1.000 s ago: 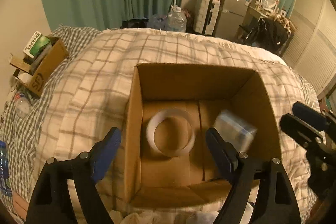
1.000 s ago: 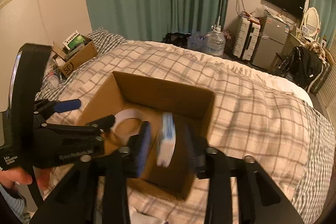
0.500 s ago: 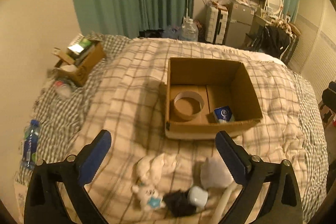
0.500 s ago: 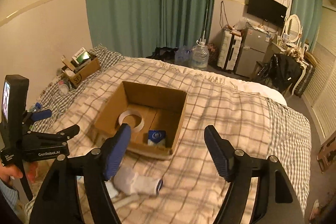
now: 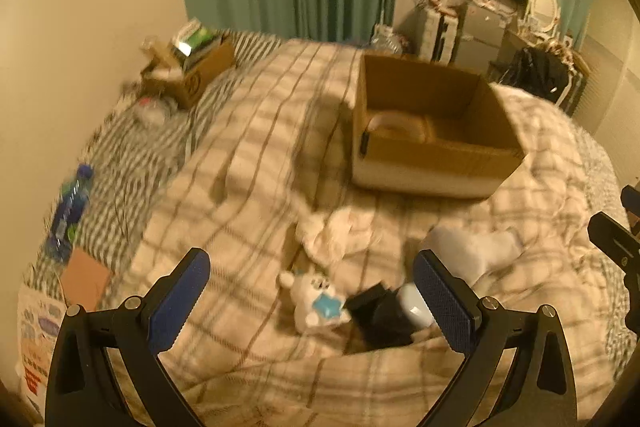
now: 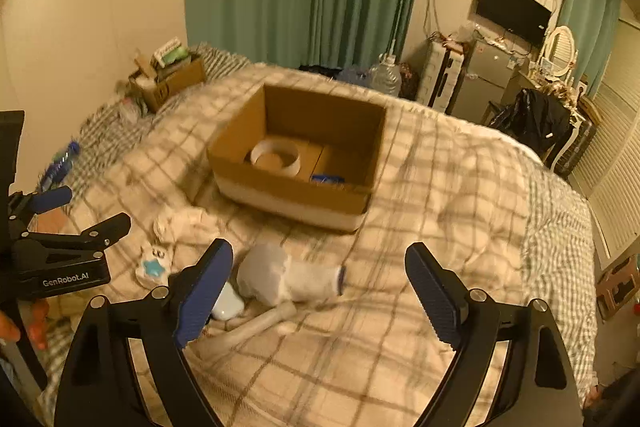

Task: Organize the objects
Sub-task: 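Move both tools back toward the remaining items on the bed, then grasp the white bear figurine with the left tool while the right tool grasps the white tube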

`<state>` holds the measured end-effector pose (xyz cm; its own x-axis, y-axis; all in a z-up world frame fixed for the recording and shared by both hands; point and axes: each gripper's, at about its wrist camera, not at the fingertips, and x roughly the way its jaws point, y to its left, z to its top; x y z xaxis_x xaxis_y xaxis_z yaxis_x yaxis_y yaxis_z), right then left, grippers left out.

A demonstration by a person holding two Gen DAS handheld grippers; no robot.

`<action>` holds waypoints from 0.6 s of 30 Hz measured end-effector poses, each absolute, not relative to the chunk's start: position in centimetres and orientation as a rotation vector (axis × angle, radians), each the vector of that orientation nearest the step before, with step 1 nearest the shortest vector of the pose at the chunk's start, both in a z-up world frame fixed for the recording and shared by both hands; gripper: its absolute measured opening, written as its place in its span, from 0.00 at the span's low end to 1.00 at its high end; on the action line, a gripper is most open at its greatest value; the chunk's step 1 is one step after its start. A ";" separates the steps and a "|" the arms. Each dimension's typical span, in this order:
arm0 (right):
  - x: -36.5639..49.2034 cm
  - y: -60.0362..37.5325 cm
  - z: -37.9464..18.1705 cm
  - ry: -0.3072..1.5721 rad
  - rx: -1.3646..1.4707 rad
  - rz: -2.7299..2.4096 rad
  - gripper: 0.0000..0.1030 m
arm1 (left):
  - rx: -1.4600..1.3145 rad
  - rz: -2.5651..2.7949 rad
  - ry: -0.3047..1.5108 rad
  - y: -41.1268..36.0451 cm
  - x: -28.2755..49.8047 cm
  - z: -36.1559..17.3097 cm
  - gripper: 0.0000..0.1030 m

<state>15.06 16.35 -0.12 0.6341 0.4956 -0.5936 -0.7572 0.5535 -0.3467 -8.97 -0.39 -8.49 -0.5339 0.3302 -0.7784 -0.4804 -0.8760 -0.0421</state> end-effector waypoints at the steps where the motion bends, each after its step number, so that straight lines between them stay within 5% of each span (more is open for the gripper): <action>1: 15.1 16.6 -0.9 0.474 -0.637 0.772 0.85 | -1.186 2.390 0.241 -0.5 -9.1 -9.6 1.00; 10: 17.5 18.7 -8.2 0.648 -0.693 0.719 0.85 | -1.410 2.317 0.148 -2.2 -10.0 -16.3 1.00; 18: 17.8 20.7 -13.4 0.775 -0.821 0.736 0.83 | -1.486 2.266 0.232 -0.7 -10.5 -18.5 0.85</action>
